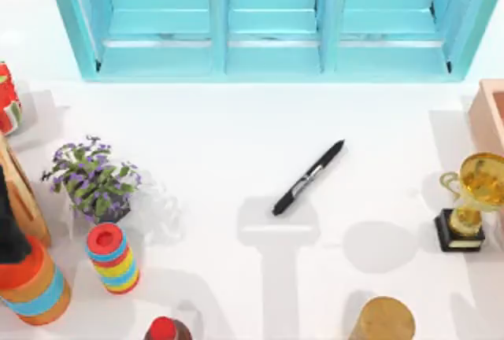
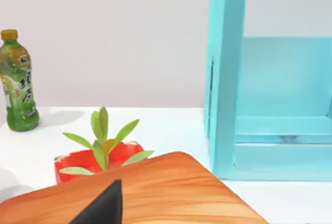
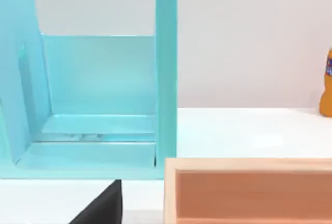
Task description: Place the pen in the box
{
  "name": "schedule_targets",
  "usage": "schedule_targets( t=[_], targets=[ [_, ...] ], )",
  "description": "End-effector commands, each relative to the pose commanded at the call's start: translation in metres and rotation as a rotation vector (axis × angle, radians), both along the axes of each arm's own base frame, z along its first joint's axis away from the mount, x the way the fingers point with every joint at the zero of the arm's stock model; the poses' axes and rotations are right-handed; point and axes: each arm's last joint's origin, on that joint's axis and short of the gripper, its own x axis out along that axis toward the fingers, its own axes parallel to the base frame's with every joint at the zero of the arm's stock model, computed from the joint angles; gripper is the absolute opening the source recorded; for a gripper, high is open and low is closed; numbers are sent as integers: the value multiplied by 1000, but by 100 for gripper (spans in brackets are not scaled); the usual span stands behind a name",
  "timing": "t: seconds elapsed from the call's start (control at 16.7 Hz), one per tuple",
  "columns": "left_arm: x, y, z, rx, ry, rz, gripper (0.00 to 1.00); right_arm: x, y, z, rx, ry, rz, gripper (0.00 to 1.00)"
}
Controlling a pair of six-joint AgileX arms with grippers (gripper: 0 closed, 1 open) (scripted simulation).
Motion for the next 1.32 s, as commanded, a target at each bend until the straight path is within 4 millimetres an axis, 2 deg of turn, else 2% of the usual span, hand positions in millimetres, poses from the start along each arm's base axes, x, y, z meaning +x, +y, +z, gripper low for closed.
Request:
schedule_targets(
  t=[0.18, 0.36, 0.54, 0.72, 0.9, 1.08, 1.2, 1.32],
  targets=[
    [0, 0, 0, 0, 0, 0, 100, 0, 0, 1, 5, 4, 2, 100],
    [0, 0, 0, 0, 0, 0, 100, 1, 2, 15, 51, 45, 23, 100],
    [0, 0, 0, 0, 0, 0, 100, 6, 7, 41, 138, 134, 58, 100],
    [0, 0, 0, 0, 0, 0, 100, 20, 15, 74, 249, 268, 91, 100],
    [0, 0, 0, 0, 0, 0, 100, 48, 29, 108, 369, 442, 104, 100],
    [0, 0, 0, 0, 0, 0, 100, 88, 51, 134, 481, 639, 84, 100],
    [0, 0, 0, 0, 0, 0, 100, 119, 71, 143, 543, 776, 49, 100],
    [0, 0, 0, 0, 0, 0, 100, 152, 95, 144, 593, 913, -4, 100]
  ],
)
